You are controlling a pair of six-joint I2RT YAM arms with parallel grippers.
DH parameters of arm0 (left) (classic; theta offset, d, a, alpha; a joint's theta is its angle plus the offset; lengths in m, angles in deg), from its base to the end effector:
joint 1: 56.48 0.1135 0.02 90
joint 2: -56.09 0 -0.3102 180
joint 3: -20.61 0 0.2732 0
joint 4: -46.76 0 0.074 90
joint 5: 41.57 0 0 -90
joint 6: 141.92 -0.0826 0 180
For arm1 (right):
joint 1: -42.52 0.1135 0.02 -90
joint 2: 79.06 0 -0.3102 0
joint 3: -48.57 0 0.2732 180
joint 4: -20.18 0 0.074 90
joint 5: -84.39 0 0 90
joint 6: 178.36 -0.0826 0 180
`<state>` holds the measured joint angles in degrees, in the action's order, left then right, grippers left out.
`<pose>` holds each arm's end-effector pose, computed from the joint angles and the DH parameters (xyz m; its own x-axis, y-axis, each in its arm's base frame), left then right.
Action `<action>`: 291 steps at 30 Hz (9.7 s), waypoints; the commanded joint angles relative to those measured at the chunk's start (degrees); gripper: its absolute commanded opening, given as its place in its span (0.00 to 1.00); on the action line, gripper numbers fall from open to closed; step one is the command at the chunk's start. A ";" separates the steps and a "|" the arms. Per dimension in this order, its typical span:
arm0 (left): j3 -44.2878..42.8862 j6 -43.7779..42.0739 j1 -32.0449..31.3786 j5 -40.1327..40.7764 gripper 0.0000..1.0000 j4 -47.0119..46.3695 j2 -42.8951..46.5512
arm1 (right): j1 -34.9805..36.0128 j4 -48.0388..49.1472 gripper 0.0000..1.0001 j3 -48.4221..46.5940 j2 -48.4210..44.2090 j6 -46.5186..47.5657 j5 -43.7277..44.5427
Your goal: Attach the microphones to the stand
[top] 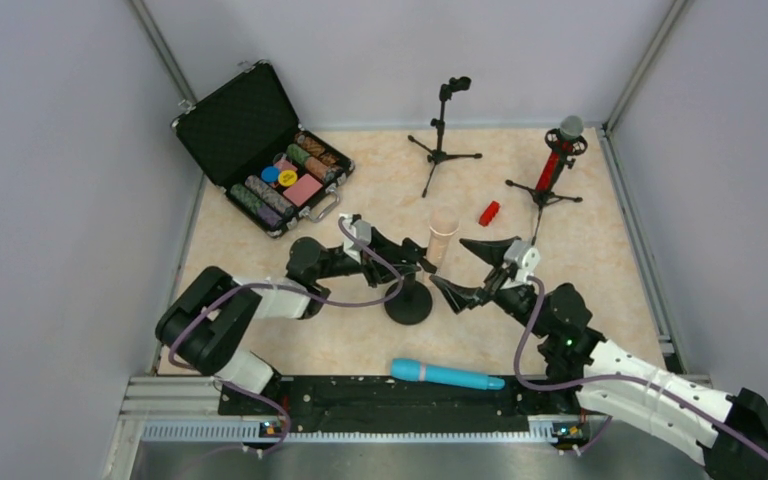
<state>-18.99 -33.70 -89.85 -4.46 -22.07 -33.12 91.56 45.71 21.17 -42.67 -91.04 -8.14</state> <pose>0.2224 -0.2254 0.2564 -0.0393 -0.2000 -0.9790 0.9985 0.0286 -0.0459 0.1219 0.1460 0.2994 0.1498 0.2439 -0.9582 -0.7900 0.6122 0.0323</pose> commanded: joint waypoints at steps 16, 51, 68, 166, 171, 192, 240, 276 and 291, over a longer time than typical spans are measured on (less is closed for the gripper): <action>-9.40 -10.69 -6.63 10.87 0.00 22.12 21.53 | 0.54 5.45 0.99 2.35 4.75 6.67 -9.78; -17.96 -6.80 -16.65 22.65 0.00 19.11 24.04 | 0.53 14.52 0.85 6.14 19.06 5.09 -6.30; -18.74 -9.21 -16.65 29.59 0.00 21.61 28.46 | 0.53 15.90 0.86 8.74 20.91 3.47 -0.71; 1.87 -15.12 16.32 46.90 0.87 32.73 36.37 | 0.45 11.34 0.99 11.57 9.02 -6.20 -3.75; -0.44 -6.70 16.36 55.08 0.99 46.90 46.55 | 0.47 11.11 0.99 11.41 9.19 -6.44 -3.99; -26.34 15.22 16.23 52.19 0.99 85.21 57.91 | 0.46 6.78 0.98 7.87 13.07 -12.79 -2.01; -28.55 13.49 16.23 54.82 0.99 90.49 60.59 | 0.50 10.36 0.98 8.18 19.72 -13.35 -3.42; -28.36 -7.80 16.19 31.90 0.99 88.84 52.45 | -4.35 -19.46 0.99 -8.60 16.84 -19.33 -1.54; -48.54 -14.60 -13.24 42.34 0.99 88.23 21.97 | -17.77 -21.48 0.99 1.20 8.68 -29.76 -12.16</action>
<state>-61.50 -44.30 -98.55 32.20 66.60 -4.57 76.13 23.89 21.54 -32.49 -117.88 -16.40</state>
